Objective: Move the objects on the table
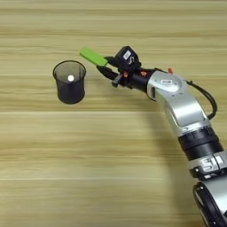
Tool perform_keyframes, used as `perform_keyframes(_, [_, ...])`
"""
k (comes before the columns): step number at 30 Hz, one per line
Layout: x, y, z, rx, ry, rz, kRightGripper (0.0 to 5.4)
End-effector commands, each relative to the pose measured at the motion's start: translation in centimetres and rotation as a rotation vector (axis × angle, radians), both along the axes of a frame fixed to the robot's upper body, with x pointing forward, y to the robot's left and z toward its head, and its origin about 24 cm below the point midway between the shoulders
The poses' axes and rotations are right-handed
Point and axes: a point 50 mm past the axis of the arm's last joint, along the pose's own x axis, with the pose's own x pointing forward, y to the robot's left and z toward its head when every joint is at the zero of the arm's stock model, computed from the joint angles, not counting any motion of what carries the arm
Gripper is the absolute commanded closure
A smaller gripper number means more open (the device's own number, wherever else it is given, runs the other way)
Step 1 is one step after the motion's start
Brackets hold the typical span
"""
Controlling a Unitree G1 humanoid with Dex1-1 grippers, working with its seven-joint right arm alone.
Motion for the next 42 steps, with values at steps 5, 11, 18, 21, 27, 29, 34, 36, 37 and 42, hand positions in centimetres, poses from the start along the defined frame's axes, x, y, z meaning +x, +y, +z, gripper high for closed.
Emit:
perform_keyframes(5, [0.8,1.7,4.8,-0.066,-0.179,0.069,4.01])
perform_keyframes(11, [1.0,2.3,4.6,-0.097,-0.173,0.094,4.01])
perform_keyframes(18, [1.4,2.8,4.5,-0.141,-0.177,0.115,4.01])
perform_keyframes(21, [1.6,2.8,4.3,-0.152,-0.171,0.114,4.01])
perform_keyframes(27, [1.8,3.0,4.0,-0.172,-0.167,0.119,4.01])
perform_keyframes(29, [1.9,3.1,4.0,-0.177,-0.169,0.122,4.01])
perform_keyframes(34, [2.0,3.2,4.0,-0.179,-0.171,0.127,4.01])
perform_keyframes(36, [2.0,3.2,3.9,-0.179,-0.170,0.128,4.01])
perform_keyframes(37, [2.0,3.1,3.9,-0.179,-0.170,0.127,4.01])
perform_keyframes(42, [2.0,3.1,3.8,-0.179,-0.169,0.126,3.51])
